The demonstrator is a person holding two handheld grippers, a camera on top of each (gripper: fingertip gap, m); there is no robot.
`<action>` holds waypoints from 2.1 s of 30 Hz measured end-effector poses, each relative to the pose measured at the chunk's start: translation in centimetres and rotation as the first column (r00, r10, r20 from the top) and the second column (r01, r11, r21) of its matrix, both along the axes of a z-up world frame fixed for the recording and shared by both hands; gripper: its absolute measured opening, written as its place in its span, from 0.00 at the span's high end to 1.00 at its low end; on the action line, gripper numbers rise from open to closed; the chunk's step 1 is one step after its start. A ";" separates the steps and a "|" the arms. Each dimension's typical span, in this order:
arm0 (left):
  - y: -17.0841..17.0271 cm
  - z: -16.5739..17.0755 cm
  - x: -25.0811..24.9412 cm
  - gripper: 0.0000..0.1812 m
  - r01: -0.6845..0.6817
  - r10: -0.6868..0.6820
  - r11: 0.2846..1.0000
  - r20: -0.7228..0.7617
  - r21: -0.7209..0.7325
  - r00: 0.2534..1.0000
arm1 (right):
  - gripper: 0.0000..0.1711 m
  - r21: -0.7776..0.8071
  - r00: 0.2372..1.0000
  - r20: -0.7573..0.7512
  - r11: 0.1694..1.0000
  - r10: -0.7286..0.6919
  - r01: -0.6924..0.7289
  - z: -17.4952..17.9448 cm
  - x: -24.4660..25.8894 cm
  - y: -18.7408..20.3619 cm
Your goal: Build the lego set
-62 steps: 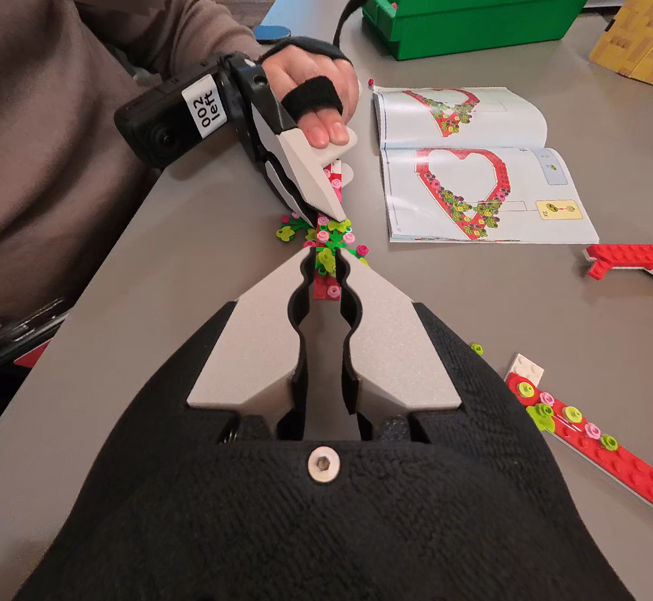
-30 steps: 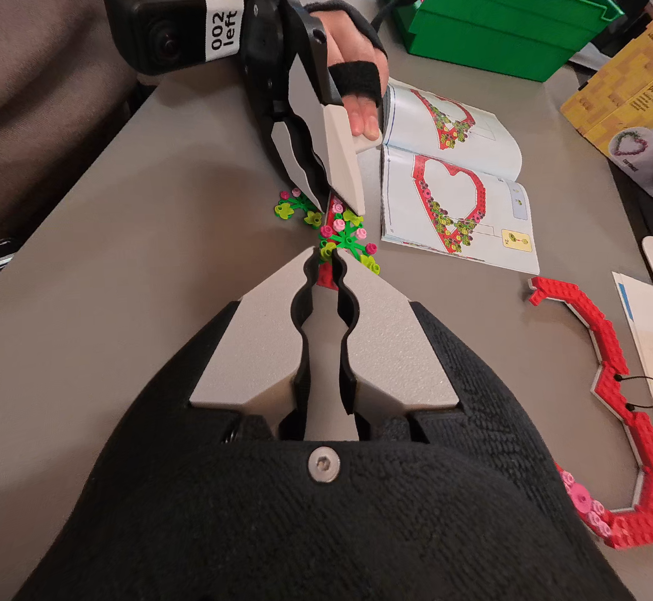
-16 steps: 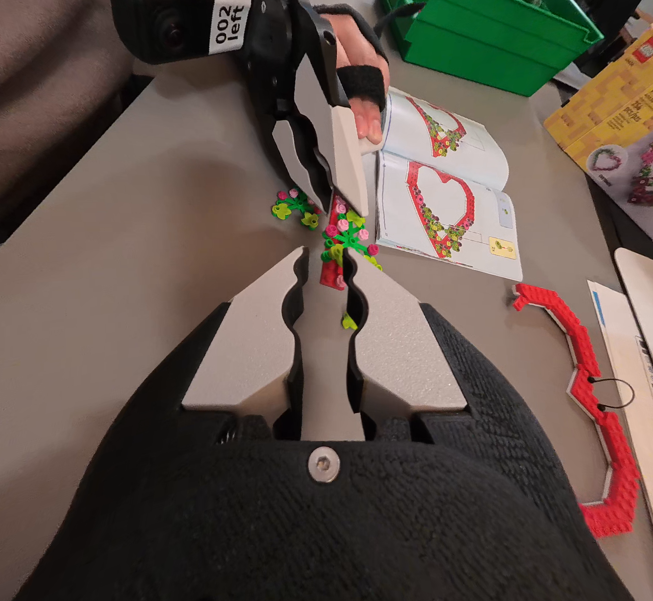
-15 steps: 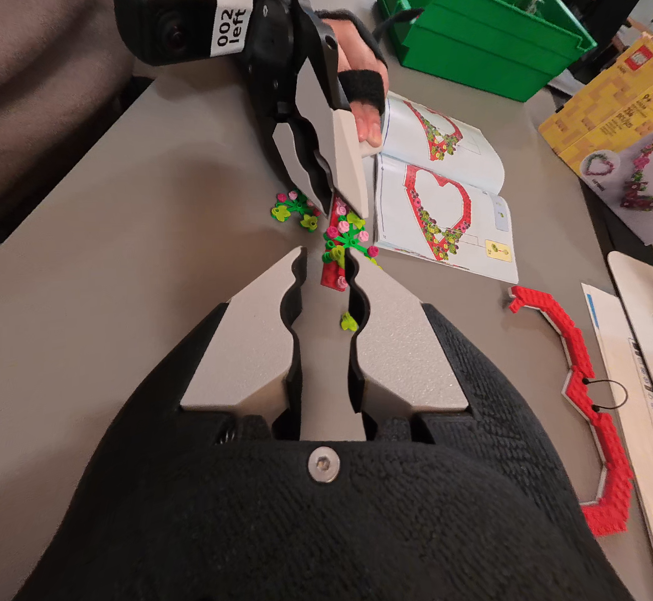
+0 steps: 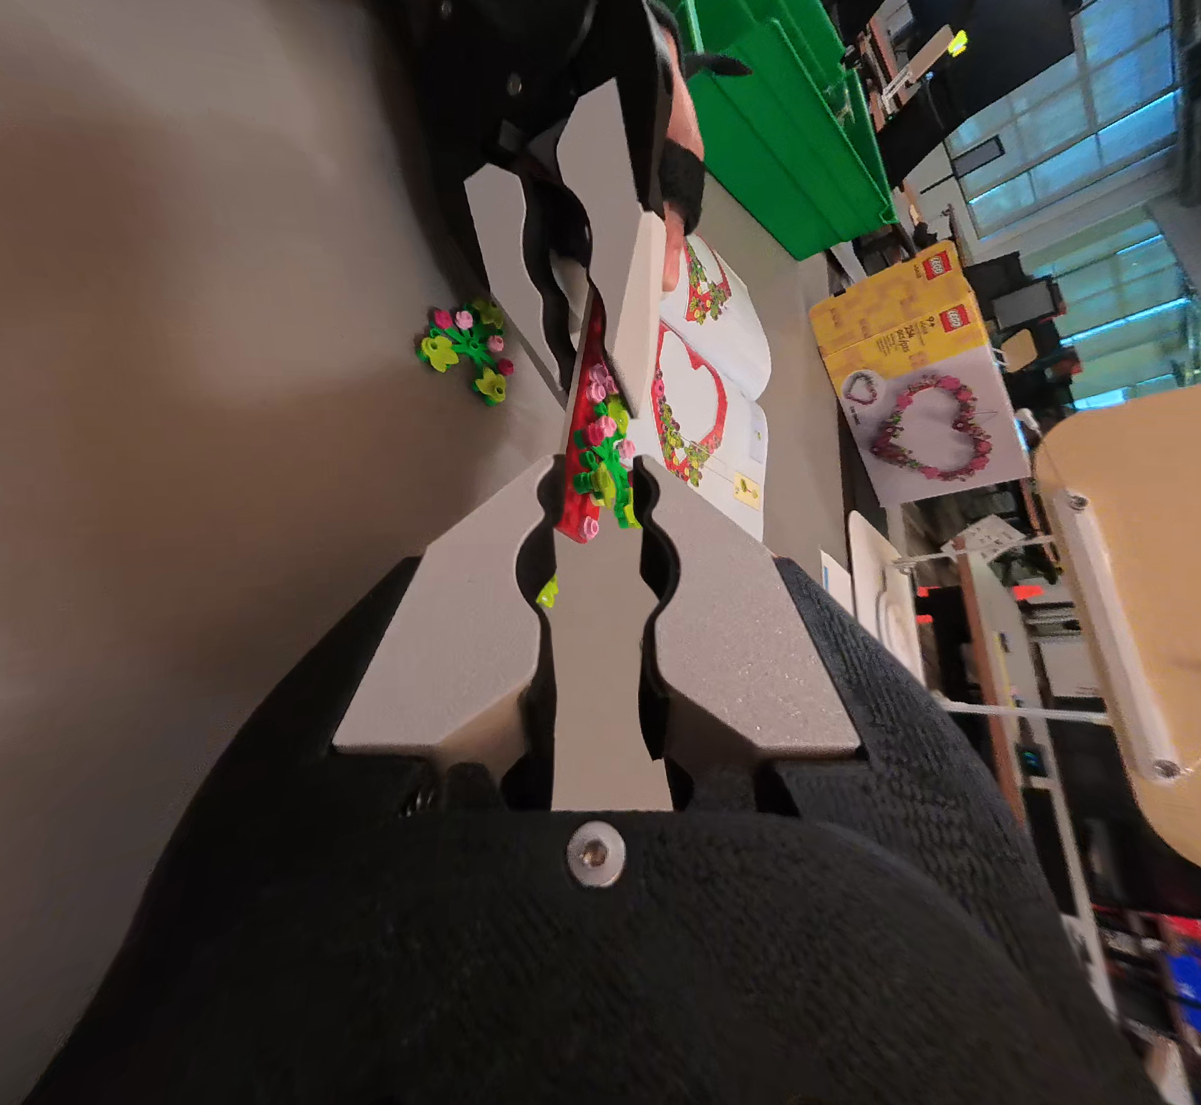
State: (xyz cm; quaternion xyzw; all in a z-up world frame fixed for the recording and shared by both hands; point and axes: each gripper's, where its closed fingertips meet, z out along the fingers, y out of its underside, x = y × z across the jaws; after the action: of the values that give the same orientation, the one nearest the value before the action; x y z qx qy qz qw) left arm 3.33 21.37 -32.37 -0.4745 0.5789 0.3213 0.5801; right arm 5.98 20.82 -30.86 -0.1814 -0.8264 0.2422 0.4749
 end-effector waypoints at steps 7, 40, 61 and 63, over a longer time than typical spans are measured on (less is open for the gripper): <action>0.0 0.0 0.0 0.92 -0.001 0.002 1.000 0.006 -0.007 1.000 | 0.92 0.113 1.000 -0.001 0.993 -0.021 0.021 -0.8 -0.1 0.5; 1.1 1.5 -3.6 0.92 -0.113 0.113 0.994 0.092 -0.006 0.989 | 0.74 0.071 0.906 -0.420 0.993 -0.059 0.098 3.2 -0.4 2.3; -1.0 5.8 -4.8 0.92 -0.069 0.173 0.903 -0.214 0.424 0.961 | 0.82 -0.327 0.747 -0.532 0.911 -0.398 0.252 4.6 0.4 10.2; -1.1 5.9 -4.8 0.92 -0.067 0.178 0.899 -0.221 0.432 0.959 | 0.82 -0.338 0.749 -0.533 0.910 -0.394 0.239 4.7 0.5 10.1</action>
State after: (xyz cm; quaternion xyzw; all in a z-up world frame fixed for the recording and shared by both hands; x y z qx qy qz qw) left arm -1.45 20.28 -26.49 -0.3291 0.5345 0.5326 0.5678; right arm 6.44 30.96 -26.19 -0.2933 -0.5571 0.3029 0.7155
